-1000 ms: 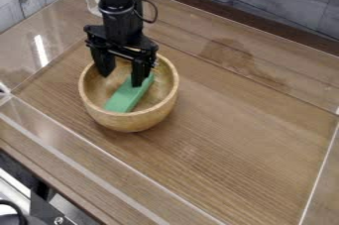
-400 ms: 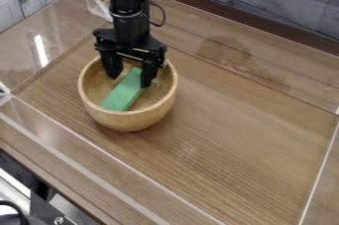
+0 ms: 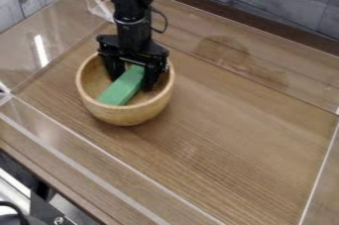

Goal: Move green object from inside the wooden bowl to the table next to it

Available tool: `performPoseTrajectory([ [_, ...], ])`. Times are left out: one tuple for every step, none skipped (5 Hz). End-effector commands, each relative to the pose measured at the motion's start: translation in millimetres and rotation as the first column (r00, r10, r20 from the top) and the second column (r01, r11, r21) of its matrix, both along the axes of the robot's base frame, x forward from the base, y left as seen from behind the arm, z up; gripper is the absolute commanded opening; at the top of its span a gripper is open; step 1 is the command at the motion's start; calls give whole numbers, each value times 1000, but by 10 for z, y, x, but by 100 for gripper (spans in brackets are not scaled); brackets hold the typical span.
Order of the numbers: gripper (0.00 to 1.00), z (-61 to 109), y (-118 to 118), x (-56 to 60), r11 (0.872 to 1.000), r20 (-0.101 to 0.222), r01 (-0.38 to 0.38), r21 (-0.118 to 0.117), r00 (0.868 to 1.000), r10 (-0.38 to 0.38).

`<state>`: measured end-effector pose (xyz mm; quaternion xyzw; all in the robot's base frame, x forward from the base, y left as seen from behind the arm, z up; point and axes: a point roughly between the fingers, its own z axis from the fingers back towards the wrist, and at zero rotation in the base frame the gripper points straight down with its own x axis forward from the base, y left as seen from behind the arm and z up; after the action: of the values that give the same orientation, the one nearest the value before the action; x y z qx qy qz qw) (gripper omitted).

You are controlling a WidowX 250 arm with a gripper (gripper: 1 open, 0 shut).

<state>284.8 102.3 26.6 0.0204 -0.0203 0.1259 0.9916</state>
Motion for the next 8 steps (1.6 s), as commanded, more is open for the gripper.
performPoseTrajectory([
  [100, 53, 125, 71, 998, 44, -63, 1, 997, 63],
  [100, -3, 160, 55, 994, 39, -105, -13, 994, 105],
  [100, -43, 144, 27, 992, 31, -128, -23, 991, 129],
  [0, -87, 147, -23, 989, 33, -148, -27, 988, 149],
  [0, -53, 234, 0, 993, 37, -106, -40, 993, 108],
  [0, -26, 321, 22, 997, 40, -64, -52, 997, 66],
  [0, 57, 295, 71, 996, 42, -68, -60, 997, 70],
  [0, 140, 269, 121, 995, 44, -72, -67, 996, 75],
])
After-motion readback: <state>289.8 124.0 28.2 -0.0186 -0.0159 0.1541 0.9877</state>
